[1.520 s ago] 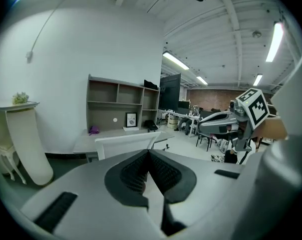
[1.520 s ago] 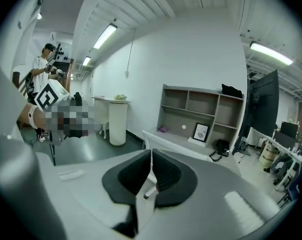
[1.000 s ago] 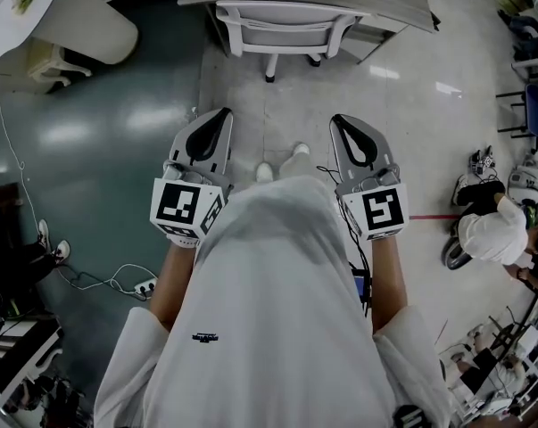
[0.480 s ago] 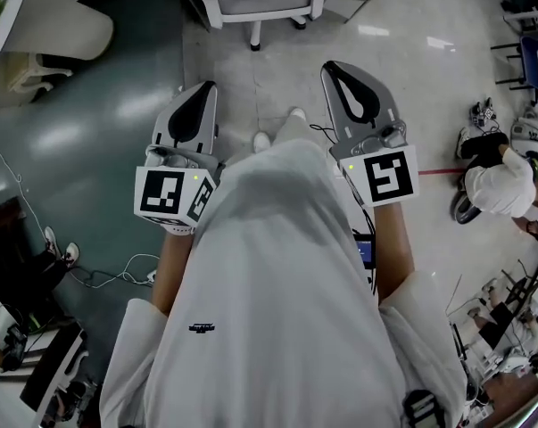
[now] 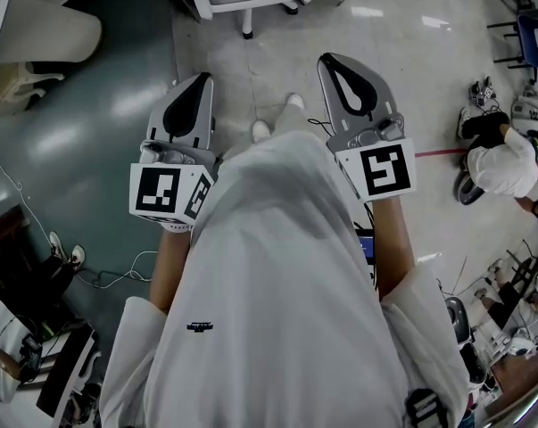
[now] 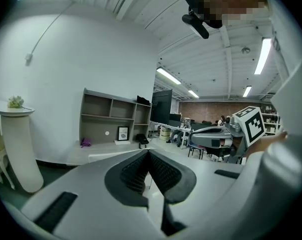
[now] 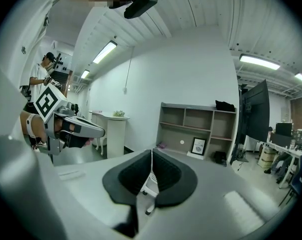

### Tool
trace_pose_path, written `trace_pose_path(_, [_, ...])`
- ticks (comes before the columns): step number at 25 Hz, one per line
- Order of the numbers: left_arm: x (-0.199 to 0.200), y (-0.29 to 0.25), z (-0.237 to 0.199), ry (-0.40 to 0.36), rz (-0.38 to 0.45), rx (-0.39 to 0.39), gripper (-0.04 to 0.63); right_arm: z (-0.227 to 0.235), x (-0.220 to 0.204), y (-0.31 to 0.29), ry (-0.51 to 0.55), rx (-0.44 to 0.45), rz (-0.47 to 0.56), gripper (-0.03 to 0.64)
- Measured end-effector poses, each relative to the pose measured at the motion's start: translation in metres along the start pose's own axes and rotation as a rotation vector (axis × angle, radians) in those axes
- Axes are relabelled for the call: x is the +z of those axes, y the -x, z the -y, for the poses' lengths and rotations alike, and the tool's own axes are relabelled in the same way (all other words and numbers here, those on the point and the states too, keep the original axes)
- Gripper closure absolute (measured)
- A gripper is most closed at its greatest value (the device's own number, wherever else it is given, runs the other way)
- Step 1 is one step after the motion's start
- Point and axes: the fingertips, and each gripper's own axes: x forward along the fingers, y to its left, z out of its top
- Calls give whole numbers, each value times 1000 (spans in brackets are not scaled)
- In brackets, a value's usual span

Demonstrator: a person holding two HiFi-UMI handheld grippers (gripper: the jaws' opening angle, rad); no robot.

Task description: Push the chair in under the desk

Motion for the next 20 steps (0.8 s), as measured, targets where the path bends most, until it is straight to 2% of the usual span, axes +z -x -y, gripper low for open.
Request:
trace_pose_path(9, [-5,2,5,5,0,-11,589,-4,-8,6,-17,-32,-5,609])
trace_pose_path(20, [-9,-2,8,15,-7,-12,589,-3,-5,8,-24,-30,-3,609])
